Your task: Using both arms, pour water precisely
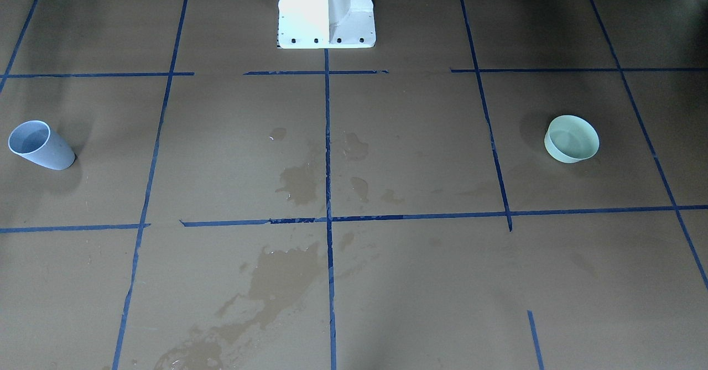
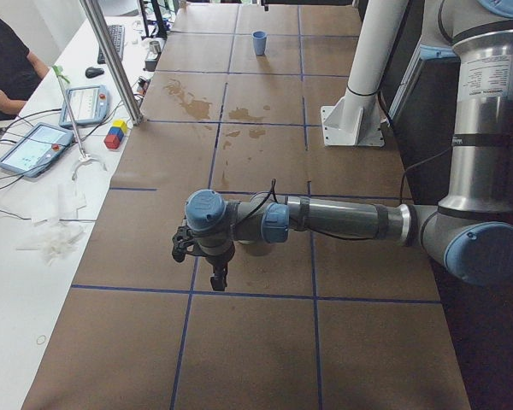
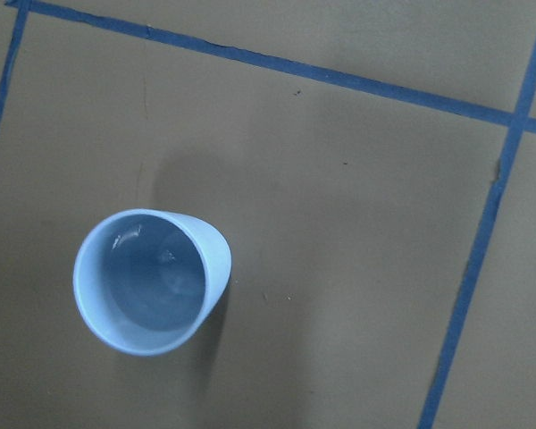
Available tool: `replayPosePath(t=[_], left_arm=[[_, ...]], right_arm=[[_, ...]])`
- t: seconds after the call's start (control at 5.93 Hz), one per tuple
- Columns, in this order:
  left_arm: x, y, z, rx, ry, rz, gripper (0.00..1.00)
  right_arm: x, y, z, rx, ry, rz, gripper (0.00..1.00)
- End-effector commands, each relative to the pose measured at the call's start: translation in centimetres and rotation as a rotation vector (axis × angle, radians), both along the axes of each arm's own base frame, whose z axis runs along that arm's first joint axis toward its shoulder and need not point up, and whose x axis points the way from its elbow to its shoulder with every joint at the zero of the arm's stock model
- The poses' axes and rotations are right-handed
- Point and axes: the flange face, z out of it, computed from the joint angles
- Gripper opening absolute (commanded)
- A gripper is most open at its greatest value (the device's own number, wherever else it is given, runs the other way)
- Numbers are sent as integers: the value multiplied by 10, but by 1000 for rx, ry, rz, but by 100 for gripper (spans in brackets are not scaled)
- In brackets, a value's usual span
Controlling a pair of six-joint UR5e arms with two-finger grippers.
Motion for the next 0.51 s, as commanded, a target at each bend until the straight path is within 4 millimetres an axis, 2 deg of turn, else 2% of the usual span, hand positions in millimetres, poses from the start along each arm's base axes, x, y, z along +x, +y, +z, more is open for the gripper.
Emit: replayPosePath(t=[0.0,0.17,0.34], left_arm=[[-1,1,-1,1,-1,-3,100],[-1,1,-1,2,-1,-2,100],[-1,0,-2,4,-1,-3,100]], right_arm=[[-51,-8,-19,-57,-13,57,100],[-71,-8,-17,-55,15,70,100],[-75,-8,-16,-52,28,73,100]])
